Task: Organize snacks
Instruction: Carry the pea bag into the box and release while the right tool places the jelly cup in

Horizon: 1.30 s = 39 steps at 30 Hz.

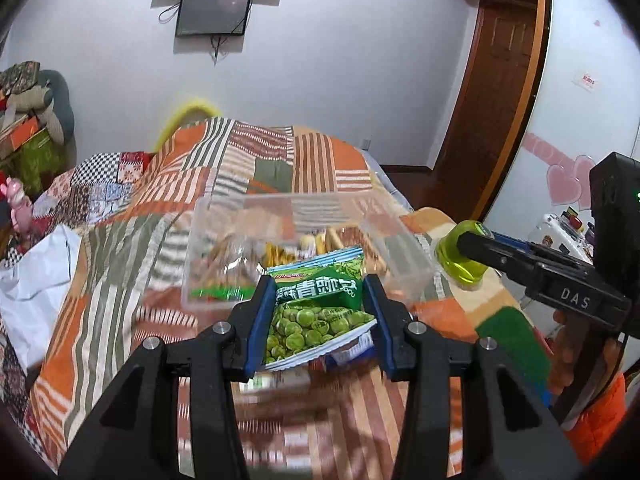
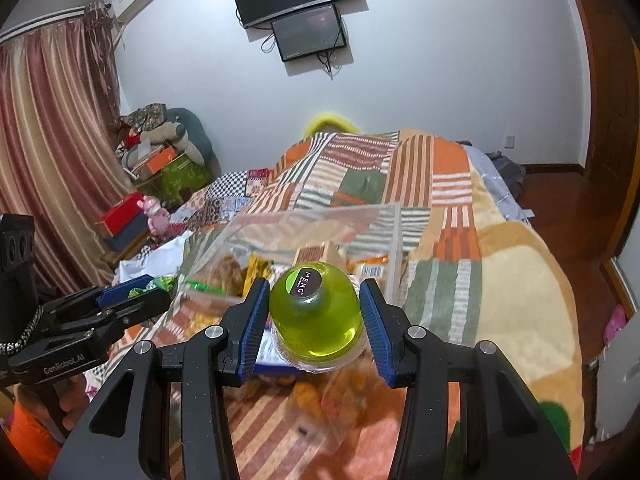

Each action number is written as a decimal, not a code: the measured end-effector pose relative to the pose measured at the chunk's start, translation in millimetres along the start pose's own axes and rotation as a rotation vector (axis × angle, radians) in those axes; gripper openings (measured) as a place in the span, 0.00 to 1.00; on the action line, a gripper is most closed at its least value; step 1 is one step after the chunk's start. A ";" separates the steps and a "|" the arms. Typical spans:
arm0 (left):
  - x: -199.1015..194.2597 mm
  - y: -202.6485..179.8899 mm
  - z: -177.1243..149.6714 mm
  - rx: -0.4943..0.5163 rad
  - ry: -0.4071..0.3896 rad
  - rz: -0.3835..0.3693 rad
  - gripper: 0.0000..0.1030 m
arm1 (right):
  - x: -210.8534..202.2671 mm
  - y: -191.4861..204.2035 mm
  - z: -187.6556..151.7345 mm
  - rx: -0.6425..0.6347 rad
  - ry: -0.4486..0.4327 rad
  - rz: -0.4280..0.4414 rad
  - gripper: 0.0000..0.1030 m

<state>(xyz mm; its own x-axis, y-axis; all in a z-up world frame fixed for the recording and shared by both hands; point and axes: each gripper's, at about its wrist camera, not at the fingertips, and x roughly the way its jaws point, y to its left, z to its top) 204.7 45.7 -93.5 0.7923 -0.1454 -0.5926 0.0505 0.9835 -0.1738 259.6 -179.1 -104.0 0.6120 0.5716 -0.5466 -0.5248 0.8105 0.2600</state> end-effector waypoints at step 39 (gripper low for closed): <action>50.2 30.6 20.3 -0.116 0.060 0.053 0.65 | 27.9 -17.8 -11.0 -0.016 0.125 -0.020 0.50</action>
<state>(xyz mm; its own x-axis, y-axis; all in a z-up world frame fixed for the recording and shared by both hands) 258.4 70.6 -112.6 0.7540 -0.1035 -0.6486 -0.0634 0.9714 -0.2287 279.5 -179.0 -132.7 0.5443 0.5340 -0.6470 -0.5232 0.8189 0.2358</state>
